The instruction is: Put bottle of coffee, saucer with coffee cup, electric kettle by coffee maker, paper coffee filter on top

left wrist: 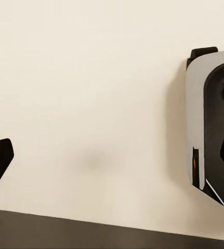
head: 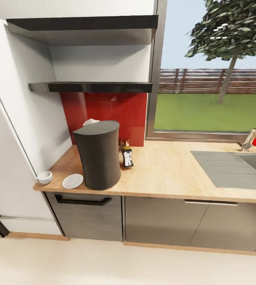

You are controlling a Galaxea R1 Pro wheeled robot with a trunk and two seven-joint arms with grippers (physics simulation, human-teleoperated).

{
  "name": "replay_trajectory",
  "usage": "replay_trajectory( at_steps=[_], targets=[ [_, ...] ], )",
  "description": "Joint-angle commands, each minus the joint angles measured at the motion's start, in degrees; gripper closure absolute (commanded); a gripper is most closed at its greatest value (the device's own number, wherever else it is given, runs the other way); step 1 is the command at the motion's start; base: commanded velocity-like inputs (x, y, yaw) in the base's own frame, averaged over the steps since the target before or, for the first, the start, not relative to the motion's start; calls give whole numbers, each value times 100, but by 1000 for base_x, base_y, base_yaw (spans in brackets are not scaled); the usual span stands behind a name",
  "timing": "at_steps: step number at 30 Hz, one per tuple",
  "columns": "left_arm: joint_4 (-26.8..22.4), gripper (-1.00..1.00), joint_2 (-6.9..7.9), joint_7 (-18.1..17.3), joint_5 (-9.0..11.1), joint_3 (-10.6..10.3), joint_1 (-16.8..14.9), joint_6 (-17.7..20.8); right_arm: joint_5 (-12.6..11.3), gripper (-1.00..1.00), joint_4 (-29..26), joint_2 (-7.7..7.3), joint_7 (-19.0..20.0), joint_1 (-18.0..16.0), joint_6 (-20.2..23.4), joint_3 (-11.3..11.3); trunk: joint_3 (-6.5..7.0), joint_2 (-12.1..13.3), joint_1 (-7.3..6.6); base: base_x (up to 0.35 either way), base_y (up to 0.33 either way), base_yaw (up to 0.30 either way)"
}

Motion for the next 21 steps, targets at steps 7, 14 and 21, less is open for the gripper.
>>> replay_trajectory(
  at_steps=[7, 14, 21],
  targets=[
    [-5, -100, -6, -17, -59, 43, -3, 2, -34, -100, -8, -13, 44, 608, -260, 51, -12, -12, 3, 0, 0, -287],
    [34, -100, -34, -16, -63, 16, -3, 34, -20, -100, -12, 54, 647, 944, -750, 71, -12, -12, 3, 0, 0, -287],
    [125, -100, -31, -5, -71, 12, -3, -16, -15, -100, -19, 68, 810, 966, -777, 74, -12, -12, 3, 0, 0, -287]
  ],
)
